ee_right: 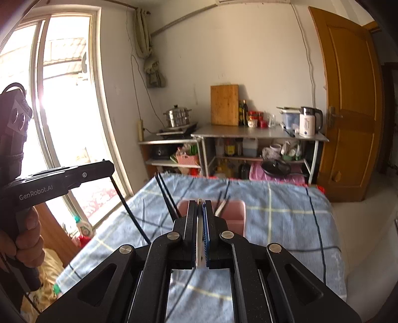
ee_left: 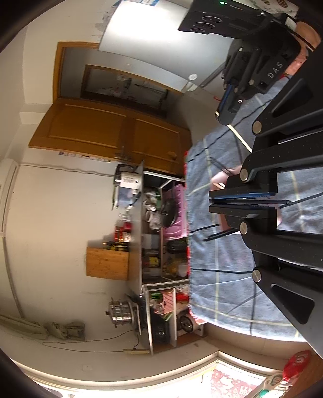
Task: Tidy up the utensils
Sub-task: 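Lower the sticks into the basket and open both tools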
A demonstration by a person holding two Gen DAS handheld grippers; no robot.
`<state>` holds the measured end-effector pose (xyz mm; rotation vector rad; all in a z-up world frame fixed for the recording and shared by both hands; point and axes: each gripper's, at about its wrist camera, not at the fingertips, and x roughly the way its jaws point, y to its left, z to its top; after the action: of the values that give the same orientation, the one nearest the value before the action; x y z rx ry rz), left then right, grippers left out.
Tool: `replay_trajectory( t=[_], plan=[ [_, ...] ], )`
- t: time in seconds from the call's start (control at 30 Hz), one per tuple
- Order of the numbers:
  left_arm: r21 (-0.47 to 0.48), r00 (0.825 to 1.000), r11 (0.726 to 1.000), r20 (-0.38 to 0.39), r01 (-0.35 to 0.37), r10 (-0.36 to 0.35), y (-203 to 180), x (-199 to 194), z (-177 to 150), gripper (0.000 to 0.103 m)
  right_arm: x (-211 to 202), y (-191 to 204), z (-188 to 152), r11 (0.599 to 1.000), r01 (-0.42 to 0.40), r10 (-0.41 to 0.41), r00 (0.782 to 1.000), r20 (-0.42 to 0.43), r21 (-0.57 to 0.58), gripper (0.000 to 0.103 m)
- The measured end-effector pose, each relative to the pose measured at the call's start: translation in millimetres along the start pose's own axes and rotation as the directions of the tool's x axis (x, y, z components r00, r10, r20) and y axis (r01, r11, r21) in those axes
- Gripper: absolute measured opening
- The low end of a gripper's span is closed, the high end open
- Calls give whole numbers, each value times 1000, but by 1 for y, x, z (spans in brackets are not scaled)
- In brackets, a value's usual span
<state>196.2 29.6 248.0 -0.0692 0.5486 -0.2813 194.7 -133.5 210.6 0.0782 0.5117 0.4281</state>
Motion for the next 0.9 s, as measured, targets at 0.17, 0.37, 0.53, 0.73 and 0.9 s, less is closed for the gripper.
replay_trajectory(
  t=[0.17, 0.37, 0.53, 0.73, 0.9],
  plan=[
    [1, 999, 1000, 37, -9, 9, 5, 3, 29, 3, 5, 4, 24, 1000, -7, 7, 999, 44, -6, 4],
    [9, 999, 1000, 47, -26, 26, 12, 22, 43, 3, 20, 3, 35, 1000, 1, 0, 998, 57, -7, 4],
    [0, 999, 1000, 28, -27, 27, 18, 45, 36, 3, 39, 0, 29, 1000, 0, 0, 999, 32, 1, 4],
    [-10, 999, 1000, -32, -29, 29, 27, 77, 12, 3, 62, -5, 11, 1000, 9, -9, 1000, -25, 12, 4],
    [-18, 996, 999, -83, -30, 28, 33, 98, -12, 3, 77, -9, -3, 1000, 13, -12, 998, -69, 19, 4]
  ],
)
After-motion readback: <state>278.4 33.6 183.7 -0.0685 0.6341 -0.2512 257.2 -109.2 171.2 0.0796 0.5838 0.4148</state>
